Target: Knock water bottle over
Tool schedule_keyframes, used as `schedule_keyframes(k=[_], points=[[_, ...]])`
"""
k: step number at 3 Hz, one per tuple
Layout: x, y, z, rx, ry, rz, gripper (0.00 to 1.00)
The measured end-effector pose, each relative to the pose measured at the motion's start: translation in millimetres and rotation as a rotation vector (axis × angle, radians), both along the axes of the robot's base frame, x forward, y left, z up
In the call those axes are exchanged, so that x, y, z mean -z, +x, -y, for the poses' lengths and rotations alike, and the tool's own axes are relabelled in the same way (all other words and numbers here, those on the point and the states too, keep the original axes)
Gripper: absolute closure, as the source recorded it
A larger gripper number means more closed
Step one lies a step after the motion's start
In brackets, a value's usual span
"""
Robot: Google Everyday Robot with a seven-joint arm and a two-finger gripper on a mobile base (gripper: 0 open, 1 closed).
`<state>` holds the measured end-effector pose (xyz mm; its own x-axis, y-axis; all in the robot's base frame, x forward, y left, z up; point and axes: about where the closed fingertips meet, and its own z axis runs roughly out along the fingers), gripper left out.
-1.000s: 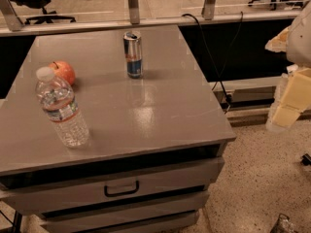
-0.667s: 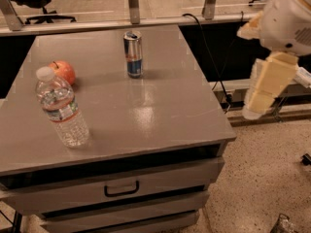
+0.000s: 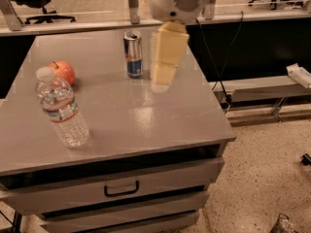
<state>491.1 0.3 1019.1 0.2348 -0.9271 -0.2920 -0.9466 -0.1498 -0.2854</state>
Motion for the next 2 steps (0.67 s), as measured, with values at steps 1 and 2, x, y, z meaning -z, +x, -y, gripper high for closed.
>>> schedule_keyframes(k=[1, 2], points=[[-6.9, 1.0, -25.6, -0.047, 0.015, 0.018, 0.0], [-7.7, 0.9, -22.2, -0.038, 0.016, 0.022, 0.0]])
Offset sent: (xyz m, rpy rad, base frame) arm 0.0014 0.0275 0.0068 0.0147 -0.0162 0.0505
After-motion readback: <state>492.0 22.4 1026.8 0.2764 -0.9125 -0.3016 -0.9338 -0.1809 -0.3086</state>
